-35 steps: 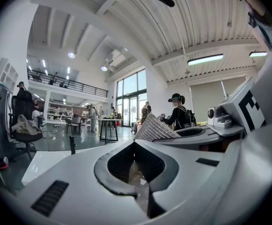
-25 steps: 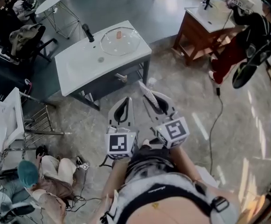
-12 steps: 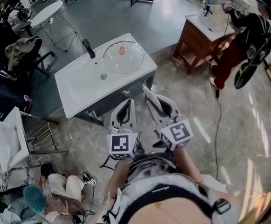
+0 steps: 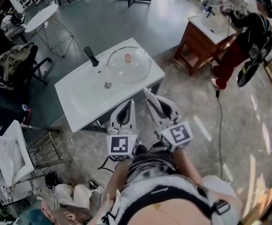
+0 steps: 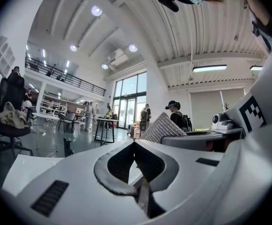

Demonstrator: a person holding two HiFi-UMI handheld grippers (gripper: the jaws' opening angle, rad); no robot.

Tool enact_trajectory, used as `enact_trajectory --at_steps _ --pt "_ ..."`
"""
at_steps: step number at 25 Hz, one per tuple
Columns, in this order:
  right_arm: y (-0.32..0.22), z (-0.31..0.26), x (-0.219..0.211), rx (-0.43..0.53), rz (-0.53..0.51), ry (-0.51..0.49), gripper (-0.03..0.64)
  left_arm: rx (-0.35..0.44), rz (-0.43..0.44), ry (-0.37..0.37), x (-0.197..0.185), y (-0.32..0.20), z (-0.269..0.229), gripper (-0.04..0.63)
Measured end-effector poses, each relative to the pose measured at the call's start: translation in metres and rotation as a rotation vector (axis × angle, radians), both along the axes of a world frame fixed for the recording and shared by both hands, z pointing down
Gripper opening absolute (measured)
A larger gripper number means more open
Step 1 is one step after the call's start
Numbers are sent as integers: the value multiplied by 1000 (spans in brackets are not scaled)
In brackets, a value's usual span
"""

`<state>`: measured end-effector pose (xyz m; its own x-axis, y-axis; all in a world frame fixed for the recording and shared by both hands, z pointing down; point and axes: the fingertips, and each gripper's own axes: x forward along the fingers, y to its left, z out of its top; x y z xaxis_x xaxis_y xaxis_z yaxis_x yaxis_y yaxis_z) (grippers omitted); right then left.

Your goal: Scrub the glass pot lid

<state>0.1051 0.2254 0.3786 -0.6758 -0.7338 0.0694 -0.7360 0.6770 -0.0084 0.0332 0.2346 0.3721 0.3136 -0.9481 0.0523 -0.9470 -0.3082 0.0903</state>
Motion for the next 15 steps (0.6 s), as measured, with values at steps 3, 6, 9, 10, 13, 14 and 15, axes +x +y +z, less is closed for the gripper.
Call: enact_trajectory --at_steps 3,6,9,10,13,14,15 --pt "-6 3 -10 -6 17 6 84 -6 5 5 -13 -4 5 0" --pt "-12 2 -18 -30 20 1 84 -11 5 11 -20 -11 7 2" --pt "-19 1 -27 -62 9 -9 84 -17 4 11 -24 -19 9 1" --pt "-22 1 -29 -63 3 -7 84 -19 1 11 -24 -22 9 0" --pt "-36 7 -32 -53 -24 5 84 -20 -16 18 -25 -33 11 2" --pt "-43 9 -34 -44 -33 10 84 -22 -23 17 -26 -38 13 2" --pt "-50 10 -35 -40 -42 13 84 -26 -29 14 -28 -44 14 2"
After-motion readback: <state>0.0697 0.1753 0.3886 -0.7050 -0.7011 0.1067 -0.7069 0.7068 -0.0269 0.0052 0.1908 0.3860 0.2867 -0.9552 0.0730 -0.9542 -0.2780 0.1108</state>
